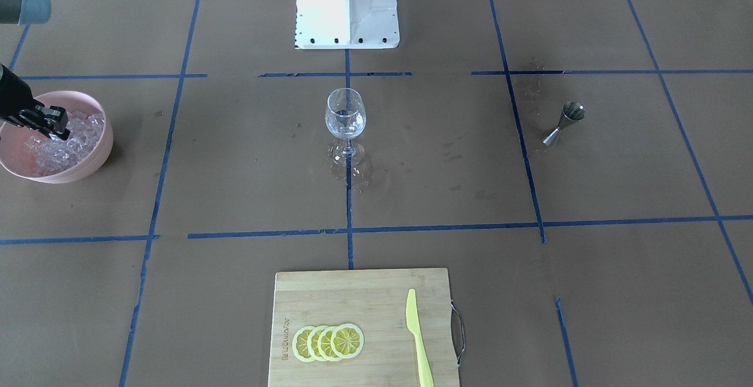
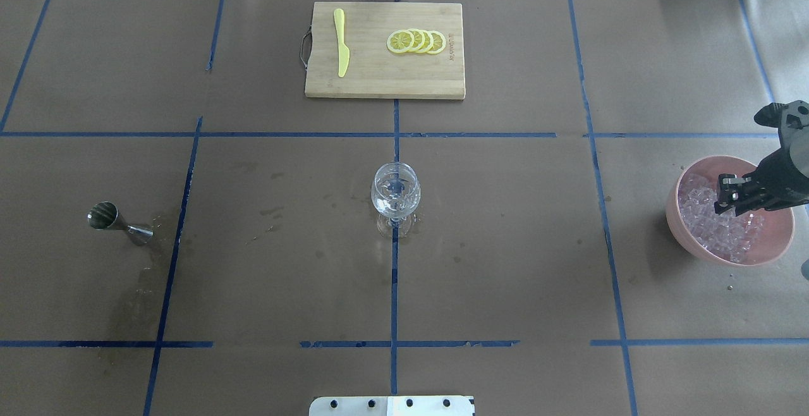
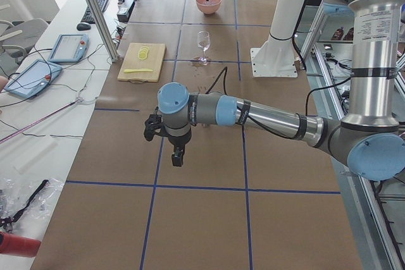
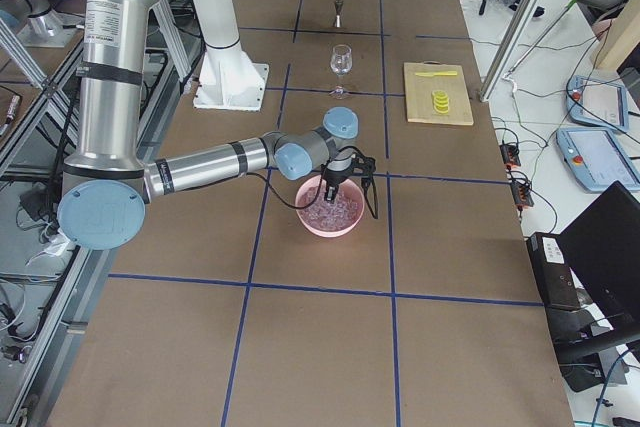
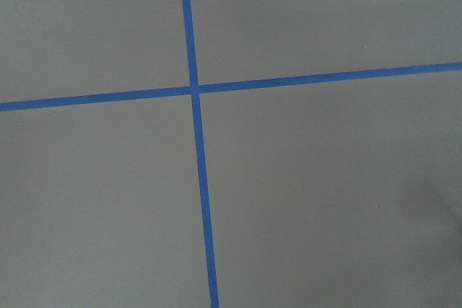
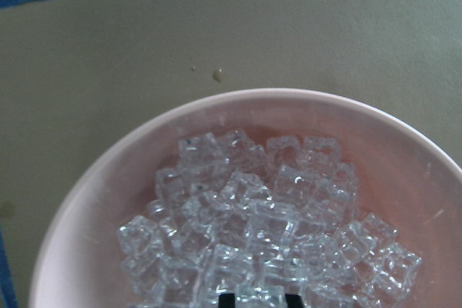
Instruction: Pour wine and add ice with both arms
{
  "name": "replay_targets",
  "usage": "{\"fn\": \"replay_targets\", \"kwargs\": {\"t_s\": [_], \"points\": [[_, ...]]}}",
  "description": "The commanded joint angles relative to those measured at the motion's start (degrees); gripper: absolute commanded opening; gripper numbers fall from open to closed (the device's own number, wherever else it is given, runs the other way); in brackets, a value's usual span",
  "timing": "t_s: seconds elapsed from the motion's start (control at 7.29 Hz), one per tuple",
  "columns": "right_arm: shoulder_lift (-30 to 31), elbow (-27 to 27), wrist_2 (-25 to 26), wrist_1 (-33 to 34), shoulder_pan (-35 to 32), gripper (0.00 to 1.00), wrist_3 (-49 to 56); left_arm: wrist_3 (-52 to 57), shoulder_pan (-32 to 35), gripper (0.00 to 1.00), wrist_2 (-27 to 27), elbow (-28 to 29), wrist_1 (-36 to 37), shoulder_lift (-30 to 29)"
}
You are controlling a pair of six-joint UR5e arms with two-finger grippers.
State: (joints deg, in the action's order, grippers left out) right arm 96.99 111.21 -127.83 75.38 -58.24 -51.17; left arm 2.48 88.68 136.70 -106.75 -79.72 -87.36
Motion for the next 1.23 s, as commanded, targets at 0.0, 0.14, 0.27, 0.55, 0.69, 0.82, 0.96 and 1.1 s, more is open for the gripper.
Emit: {"fn": "replay_targets", "kwargs": {"t_s": [0.0, 0.14, 0.27, 0.55, 0.69, 0.82, 0.96, 1.1], "points": [[-3.8, 6.64, -0.75, 0.29, -1.53, 0.0, -3.9, 0.07, -0.09, 1.0, 0.23, -1.53, 0.0, 0.0], [-9.83, 6.48, -0.49, 0.29, 0.48, 0.0, -12.55, 0.15, -0.26, 1.0, 0.49, -1.62, -0.26, -0.09], [-15.38, 6.48, 0.12, 0.29, 4.32, 0.0, -20.55, 0.33, -0.26, 1.0, 0.5, -1.8, -0.52, -0.44], [-28.02, 5.52, 7.72, 0.47, 17.3, 0.0, -37.08, 0.51, -0.26, 1.0, 0.15, -1.8, -0.53, -0.88], [-34.87, 3.77, 12.04, 2.9, 21.37, 0.0, -42.73, 0.51, -0.26, 1.0, 0.06, -1.8, -0.53, -0.88], [-42.08, 0.19, 14.6, 5.97, 23.24, 0.0, -46.18, 0.59, -0.26, 1.0, 0.14, -2.06, -0.61, -0.88], [-44.59, -1.59, 15.5, 6.0, 23.43, 0.0, -48.21, 0.59, -0.26, 1.0, 0.15, -1.89, -2.01, -0.79], [-44.7, -1.7, 15.77, 6.0, 24.22, 0.0, -48.41, 0.59, -0.26, 1.0, 0.15, -1.8, -2.54, -0.7]]}}
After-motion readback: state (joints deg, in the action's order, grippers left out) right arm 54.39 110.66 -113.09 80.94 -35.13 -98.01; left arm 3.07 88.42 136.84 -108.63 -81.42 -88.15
